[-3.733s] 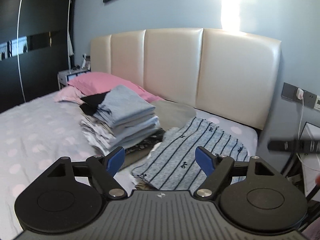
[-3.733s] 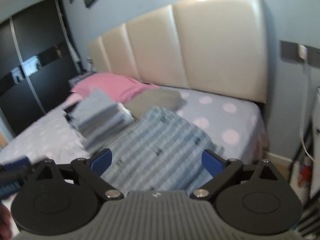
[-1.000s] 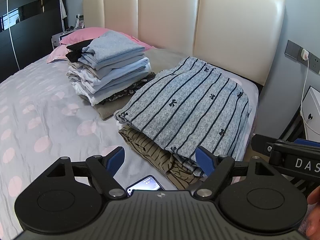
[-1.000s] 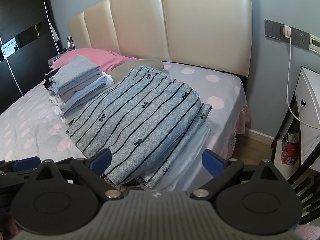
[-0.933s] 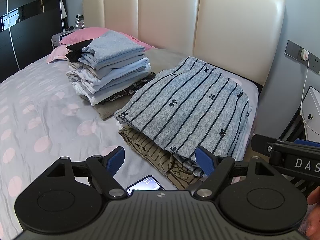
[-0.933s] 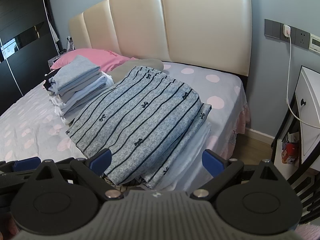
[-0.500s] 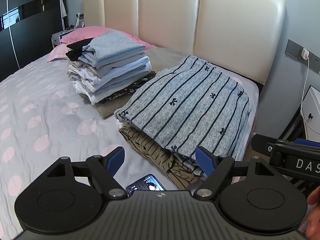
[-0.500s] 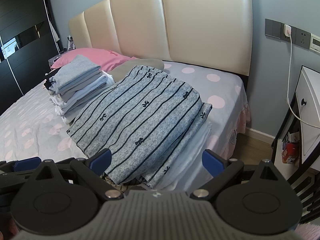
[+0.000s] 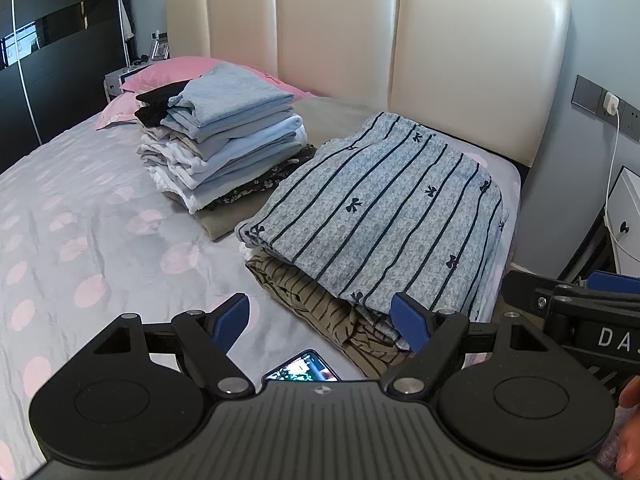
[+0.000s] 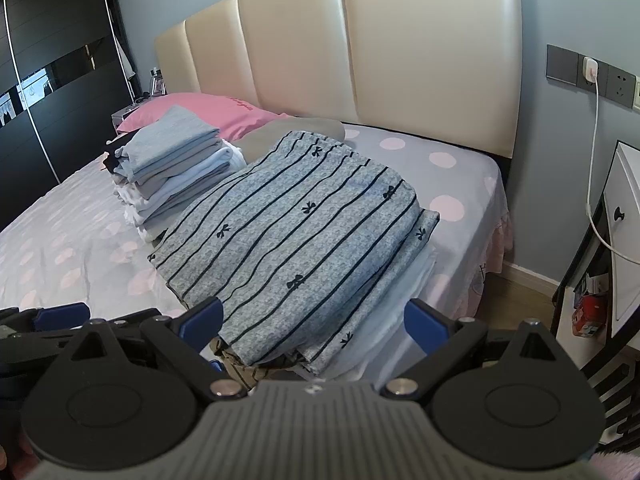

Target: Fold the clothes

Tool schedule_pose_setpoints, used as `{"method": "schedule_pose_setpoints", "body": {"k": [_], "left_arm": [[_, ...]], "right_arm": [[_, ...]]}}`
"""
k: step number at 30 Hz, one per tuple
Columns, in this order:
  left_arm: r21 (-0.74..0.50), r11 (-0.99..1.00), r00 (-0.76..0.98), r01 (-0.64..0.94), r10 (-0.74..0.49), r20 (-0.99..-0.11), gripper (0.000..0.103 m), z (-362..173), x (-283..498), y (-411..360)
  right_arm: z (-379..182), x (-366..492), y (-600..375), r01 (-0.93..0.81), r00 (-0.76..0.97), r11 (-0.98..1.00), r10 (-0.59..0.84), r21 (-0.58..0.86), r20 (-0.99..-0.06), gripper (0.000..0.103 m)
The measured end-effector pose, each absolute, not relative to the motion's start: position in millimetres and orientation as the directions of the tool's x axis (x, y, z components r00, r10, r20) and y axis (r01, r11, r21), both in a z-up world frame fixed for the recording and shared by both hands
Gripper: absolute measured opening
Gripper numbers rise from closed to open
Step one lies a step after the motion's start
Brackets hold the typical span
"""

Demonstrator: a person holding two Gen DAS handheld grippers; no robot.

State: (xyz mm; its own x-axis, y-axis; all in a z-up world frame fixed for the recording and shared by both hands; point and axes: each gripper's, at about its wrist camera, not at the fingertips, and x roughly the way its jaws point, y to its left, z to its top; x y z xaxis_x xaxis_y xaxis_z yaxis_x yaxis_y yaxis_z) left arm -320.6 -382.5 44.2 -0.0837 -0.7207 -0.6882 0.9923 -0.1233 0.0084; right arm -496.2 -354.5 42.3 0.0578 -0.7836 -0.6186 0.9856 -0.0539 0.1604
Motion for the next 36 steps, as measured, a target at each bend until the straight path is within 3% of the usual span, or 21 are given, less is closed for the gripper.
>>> {"method": "schedule_pose_setpoints", "body": {"k": [36], "left_arm": [[0.027, -0.123, -0.072, 0.992, -0.731, -0.678, 0.078, 46.8, -322.0, -380.9]], "right_arm": [[41.5, -497.0, -357.2, 0.984, 0.064, -0.055, -0.783, 0.171, -0.619, 0.098]]}}
